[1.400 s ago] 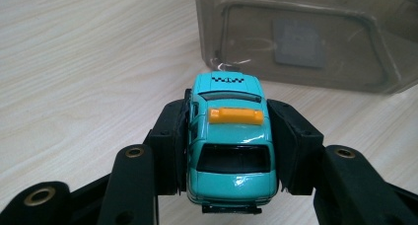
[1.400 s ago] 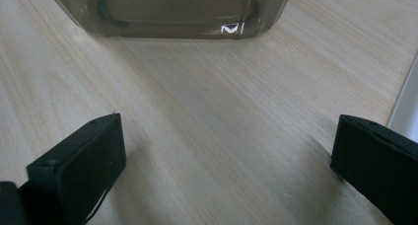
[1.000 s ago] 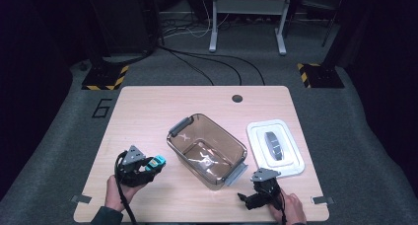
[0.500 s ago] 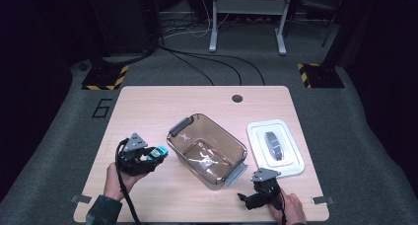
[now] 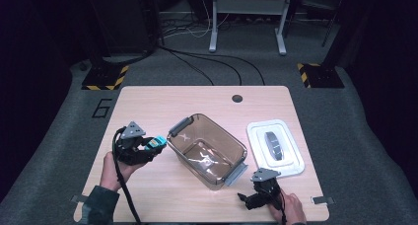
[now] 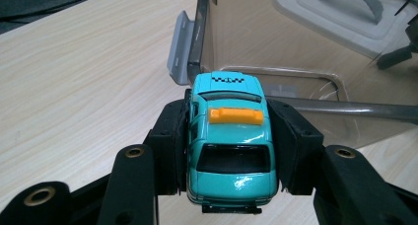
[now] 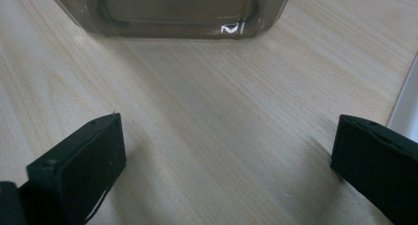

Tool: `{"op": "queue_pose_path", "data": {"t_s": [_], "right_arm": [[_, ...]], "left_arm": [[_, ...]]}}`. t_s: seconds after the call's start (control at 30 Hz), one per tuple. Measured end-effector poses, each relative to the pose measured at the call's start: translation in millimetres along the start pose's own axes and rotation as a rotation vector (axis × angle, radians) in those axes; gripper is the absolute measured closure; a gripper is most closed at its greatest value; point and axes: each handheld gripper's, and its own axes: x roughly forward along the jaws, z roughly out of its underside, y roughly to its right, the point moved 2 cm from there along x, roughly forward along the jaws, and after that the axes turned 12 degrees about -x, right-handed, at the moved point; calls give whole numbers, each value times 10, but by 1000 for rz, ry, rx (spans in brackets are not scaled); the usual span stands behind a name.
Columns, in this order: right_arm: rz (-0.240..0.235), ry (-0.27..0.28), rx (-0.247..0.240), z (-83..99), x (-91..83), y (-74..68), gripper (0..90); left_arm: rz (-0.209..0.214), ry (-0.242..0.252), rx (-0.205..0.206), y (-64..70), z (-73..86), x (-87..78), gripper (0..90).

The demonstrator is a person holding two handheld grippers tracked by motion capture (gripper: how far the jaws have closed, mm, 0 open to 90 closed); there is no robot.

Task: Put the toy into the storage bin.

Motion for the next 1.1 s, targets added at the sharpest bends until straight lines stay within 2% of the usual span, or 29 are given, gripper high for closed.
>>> {"op": "queue_pose_path", "data": {"t_s": [0.27,0.33,0.57,0.93,1.07,1.1], "right_arm": [[0,0,0,0,0,0,0],[0,0,0,0,0,0,0],[0,0,0,0,0,0,0],[0,0,0,0,0,0,0],[0,-1,-1,1,0,1,0],[-1,-1,-2,1,0,1,0]], "left_arm": [[-3,-13,13,-5,-196,-13,528],[5,-41,21,-10,-248,-1,528],[17,-76,38,42,-436,89,527],[38,-134,58,140,-606,246,527],[37,-140,70,168,-649,301,527],[55,-148,66,174,-671,331,527]]}}
